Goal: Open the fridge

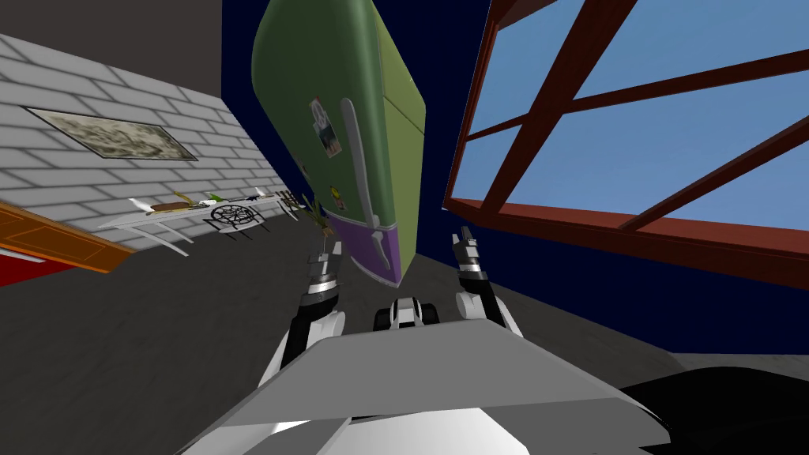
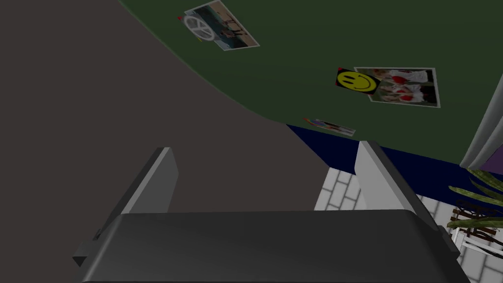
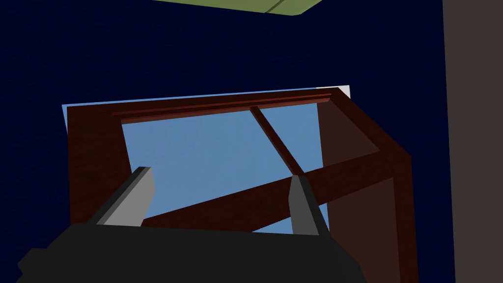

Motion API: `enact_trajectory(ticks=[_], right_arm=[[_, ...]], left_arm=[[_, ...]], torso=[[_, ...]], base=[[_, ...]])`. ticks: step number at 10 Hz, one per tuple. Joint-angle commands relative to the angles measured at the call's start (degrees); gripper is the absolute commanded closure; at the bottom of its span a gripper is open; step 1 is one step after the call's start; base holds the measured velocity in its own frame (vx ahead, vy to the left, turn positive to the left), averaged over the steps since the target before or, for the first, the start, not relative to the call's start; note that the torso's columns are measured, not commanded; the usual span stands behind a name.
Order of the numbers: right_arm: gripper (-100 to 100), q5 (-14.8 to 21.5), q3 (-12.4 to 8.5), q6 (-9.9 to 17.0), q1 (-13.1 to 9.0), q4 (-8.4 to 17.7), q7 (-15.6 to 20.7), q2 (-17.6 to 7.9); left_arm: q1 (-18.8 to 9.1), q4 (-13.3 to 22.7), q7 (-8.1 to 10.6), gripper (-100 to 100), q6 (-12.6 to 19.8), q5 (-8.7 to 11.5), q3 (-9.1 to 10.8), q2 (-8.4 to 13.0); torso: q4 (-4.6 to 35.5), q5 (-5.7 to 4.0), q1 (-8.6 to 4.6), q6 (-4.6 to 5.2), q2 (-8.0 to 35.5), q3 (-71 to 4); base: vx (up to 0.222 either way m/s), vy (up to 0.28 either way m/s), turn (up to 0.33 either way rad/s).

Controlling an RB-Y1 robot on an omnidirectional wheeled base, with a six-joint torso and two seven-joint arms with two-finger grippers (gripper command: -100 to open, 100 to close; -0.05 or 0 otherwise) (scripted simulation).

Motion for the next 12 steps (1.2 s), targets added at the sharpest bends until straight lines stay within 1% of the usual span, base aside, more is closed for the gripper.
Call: enact_trajectory(ticks=[1, 8, 12], right_arm=[[0, 0.0, 0.0, 0.0, 0.0, 0.0, 0.0, 0.0], [0, 0.0, 0.0, 0.0, 0.0, 0.0, 0.0, 0.0], [0, 0.0, 0.0, 0.0, 0.0, 0.0, 0.0, 0.0]], left_arm=[[0.5, -1.2, 0.06, -100, 3.4, -0.5, 0.18, 1.9], [2.1, -4.5, 0.15, -100, 12.0, -2.1, 0.44, 4.9], [2.9, -6.4, 0.19, -100, 16.2, -2.9, 0.56, 6.4]], torso=[[0.1, 0.0, 0.0, 0.0, 0.1, 0.0], [0.1, 0.0, 0.02, 0.0, 0.2, 0.0], [0.1, 0.01, 0.04, 0.0, 0.2, 0.0]], base=[[0.054, -0.022, -0.029], [0.049, -0.017, -0.038], [0.046, -0.015, -0.033]])
